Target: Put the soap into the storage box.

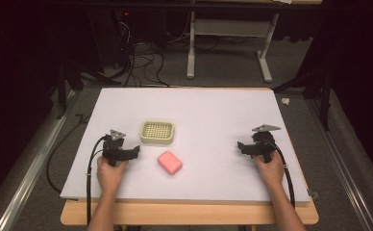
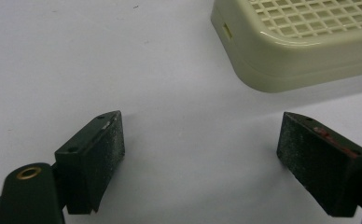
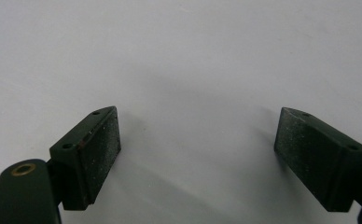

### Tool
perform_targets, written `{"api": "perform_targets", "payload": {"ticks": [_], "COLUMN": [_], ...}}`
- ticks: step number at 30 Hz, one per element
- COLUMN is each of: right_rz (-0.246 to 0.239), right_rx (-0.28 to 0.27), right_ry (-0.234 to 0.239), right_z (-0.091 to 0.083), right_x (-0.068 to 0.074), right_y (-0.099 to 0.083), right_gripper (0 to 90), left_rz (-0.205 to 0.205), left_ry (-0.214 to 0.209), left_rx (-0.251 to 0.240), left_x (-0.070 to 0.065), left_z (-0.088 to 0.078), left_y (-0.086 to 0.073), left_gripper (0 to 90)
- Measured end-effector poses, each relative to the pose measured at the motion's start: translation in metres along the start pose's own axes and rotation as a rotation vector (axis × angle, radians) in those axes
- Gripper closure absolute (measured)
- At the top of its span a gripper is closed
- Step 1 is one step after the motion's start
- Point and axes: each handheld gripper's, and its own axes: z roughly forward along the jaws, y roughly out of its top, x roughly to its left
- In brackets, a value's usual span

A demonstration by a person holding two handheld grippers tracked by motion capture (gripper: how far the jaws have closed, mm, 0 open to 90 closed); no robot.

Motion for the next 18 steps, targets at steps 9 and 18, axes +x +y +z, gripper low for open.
{"api": "perform_targets", "payload": {"ticks": [9,18], "right_rz": [-0.002,0.001], "right_rx": [-0.001,0.001], "right_ry": [-0.001,-0.001], "right_z": [0.0001,0.0], "right_x": [0.0,0.0], "right_y": [0.0,0.0001], "right_gripper": [15.0,15.0], "left_rz": [-0.001,-0.002], "left_ry": [0.0,-0.003], "left_rx": [0.001,0.004], "left_x": [0.0001,0.0008], "left_z": [0.0,0.0003], "left_y": [0.0001,0.0005], "left_gripper": [15.5,15.4]}}
